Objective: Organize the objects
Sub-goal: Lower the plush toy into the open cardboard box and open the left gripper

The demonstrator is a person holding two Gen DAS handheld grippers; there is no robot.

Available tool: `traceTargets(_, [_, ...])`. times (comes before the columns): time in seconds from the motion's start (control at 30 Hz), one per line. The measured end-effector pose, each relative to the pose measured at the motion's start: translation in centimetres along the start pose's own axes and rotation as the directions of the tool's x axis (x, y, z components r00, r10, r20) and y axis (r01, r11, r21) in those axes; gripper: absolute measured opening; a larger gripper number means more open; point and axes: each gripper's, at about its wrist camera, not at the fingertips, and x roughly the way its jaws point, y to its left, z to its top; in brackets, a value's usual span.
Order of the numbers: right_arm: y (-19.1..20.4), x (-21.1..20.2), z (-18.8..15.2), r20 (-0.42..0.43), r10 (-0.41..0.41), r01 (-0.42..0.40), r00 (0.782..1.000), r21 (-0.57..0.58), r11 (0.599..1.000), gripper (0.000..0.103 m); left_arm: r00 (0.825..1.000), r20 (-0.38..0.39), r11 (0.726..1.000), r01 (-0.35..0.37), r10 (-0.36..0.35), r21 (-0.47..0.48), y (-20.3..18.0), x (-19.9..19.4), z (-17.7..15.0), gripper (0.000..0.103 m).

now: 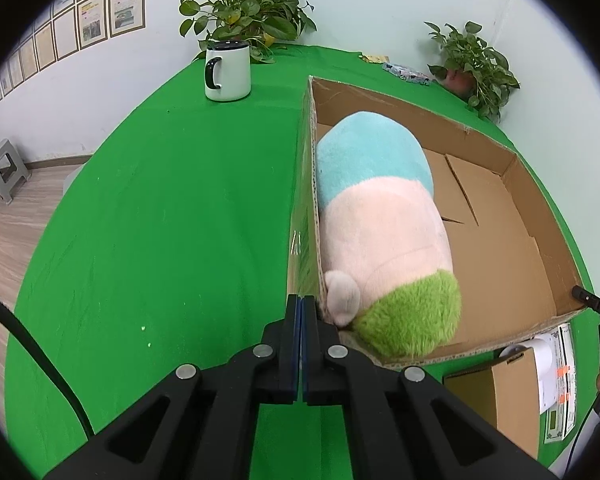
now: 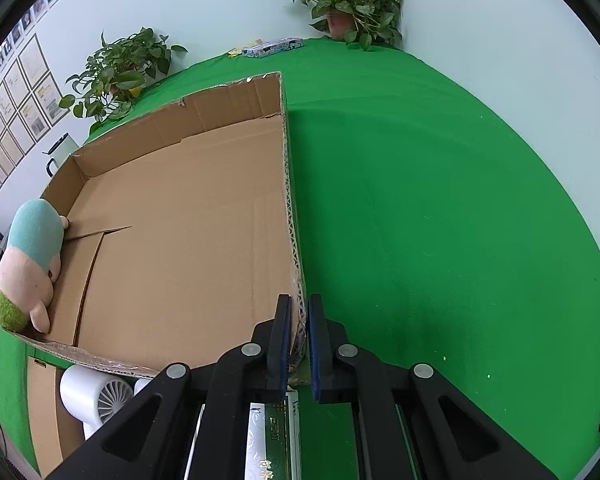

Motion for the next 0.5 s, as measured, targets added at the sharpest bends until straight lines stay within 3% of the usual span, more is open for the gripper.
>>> traceTargets(0.37, [-1.2, -0.6, 0.1, -0.01, -0.022, 0.022, 1.0, 0.001, 1.0, 0.005, 1.0, 0.004, 1.0, 0.005, -0.005, 0.012, -0.3, -0.3, -0.4, 0.0])
traceTargets(0.47, [-0.7, -0.8, 0.0, -0.01, -0.038, 0.038, 0.999, 0.0, 0.999, 0.01, 0.999, 0.043, 1.0, 0.005, -0.005, 0.003, -0.1, -1.2, -0.3, 0.0])
traceTargets(0.5, [-0.6, -1.0, -0.1, -0.012, -0.045, 0.045, 0.999, 0.005, 0.999, 0.024, 0.998, 0.067, 1.0, -0.007, 0.007, 0.002, -0.1, -1.8, -0.3, 0.0])
